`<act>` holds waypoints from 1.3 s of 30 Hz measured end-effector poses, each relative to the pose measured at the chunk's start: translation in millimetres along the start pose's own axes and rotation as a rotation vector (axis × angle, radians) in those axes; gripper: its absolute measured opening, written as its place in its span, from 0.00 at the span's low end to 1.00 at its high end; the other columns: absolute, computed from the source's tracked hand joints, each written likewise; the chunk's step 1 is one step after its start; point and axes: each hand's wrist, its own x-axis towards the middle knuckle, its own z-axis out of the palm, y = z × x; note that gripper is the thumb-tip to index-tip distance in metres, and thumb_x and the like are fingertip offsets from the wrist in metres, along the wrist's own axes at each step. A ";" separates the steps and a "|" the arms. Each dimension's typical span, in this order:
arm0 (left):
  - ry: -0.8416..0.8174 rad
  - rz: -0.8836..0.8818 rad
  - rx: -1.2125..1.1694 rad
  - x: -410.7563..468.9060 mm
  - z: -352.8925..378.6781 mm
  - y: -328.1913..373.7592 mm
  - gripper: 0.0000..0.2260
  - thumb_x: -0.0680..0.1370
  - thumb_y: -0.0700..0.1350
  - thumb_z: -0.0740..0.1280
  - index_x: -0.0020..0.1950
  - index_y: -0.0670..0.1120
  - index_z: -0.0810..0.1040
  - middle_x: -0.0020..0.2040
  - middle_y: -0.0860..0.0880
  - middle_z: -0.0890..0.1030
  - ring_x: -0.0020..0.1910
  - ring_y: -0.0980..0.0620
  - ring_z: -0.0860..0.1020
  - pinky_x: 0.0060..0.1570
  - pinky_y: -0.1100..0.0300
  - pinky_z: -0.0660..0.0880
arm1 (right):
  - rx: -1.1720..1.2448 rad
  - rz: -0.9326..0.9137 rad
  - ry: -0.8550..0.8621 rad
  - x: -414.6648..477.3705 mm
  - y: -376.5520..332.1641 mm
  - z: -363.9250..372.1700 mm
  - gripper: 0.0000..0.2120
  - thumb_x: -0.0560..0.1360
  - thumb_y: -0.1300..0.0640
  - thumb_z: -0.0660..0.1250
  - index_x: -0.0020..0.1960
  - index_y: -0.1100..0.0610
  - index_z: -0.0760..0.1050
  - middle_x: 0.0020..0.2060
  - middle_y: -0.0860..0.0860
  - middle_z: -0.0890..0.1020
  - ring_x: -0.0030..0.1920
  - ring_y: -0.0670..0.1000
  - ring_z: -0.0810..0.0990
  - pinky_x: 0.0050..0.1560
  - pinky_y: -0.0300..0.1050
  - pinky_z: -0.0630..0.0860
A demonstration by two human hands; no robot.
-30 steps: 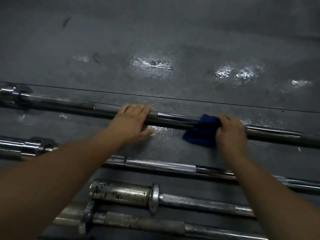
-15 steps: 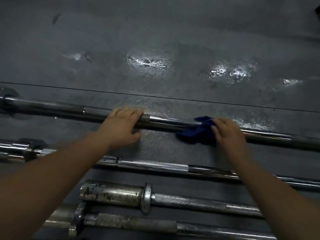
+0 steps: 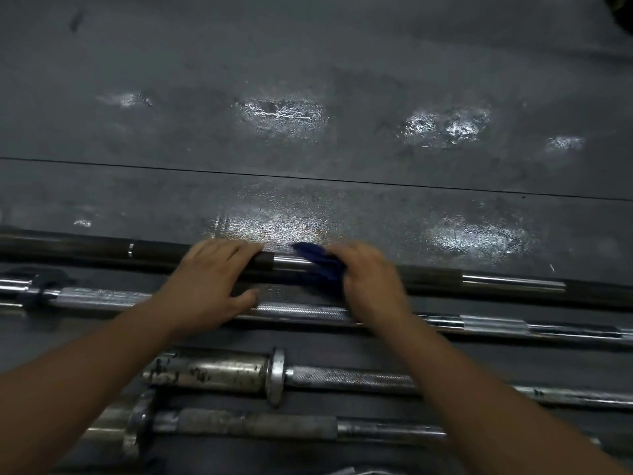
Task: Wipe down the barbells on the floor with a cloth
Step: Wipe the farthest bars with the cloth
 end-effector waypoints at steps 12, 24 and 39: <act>-0.037 -0.044 -0.023 -3.8 5.6 9.9 0.35 0.72 0.68 0.52 0.77 0.55 0.60 0.72 0.52 0.69 0.71 0.49 0.65 0.73 0.48 0.52 | -0.152 0.003 0.055 1.2 -61.8 27.2 0.19 0.78 0.40 0.55 0.54 0.50 0.79 0.47 0.49 0.80 0.49 0.54 0.76 0.57 0.52 0.69; -0.047 -0.069 -0.005 16.1 4.7 7.4 0.32 0.77 0.71 0.42 0.75 0.58 0.62 0.74 0.54 0.66 0.74 0.50 0.61 0.71 0.45 0.53 | -0.148 0.081 0.074 20.3 -60.2 28.1 0.16 0.74 0.58 0.58 0.60 0.52 0.76 0.44 0.54 0.83 0.44 0.59 0.79 0.49 0.52 0.72; -0.066 0.001 0.141 46.4 -0.2 7.9 0.37 0.76 0.73 0.39 0.80 0.55 0.50 0.79 0.50 0.59 0.77 0.49 0.57 0.75 0.46 0.49 | -0.332 0.305 0.261 26.1 26.8 7.6 0.13 0.74 0.53 0.58 0.45 0.56 0.79 0.41 0.57 0.81 0.44 0.59 0.76 0.51 0.54 0.70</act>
